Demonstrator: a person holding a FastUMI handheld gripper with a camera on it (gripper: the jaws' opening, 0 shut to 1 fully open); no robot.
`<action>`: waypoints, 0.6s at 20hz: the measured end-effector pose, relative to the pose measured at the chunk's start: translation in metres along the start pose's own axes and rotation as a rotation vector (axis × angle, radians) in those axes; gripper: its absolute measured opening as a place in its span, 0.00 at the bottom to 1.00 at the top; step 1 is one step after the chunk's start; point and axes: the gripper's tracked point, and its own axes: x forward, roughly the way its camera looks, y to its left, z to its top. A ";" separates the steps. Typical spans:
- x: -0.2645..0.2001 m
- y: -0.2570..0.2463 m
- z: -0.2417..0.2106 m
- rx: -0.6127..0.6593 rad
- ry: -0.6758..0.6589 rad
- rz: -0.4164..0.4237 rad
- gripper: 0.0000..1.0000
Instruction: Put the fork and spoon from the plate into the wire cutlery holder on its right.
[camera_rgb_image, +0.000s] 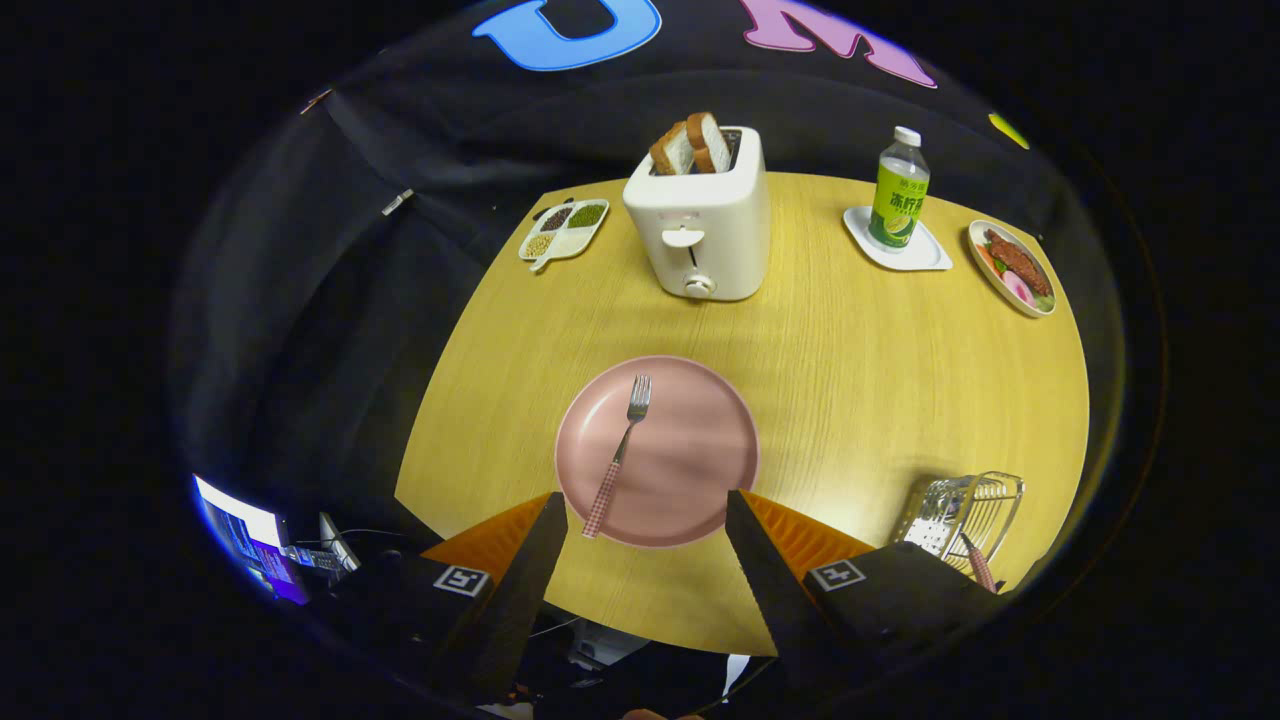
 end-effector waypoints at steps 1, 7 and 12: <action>0.013 0.003 -0.004 0.005 0.025 -0.004 0.99; 0.074 0.022 -0.019 0.053 0.134 -0.027 0.99; 0.104 0.030 -0.037 0.071 0.202 -0.055 0.98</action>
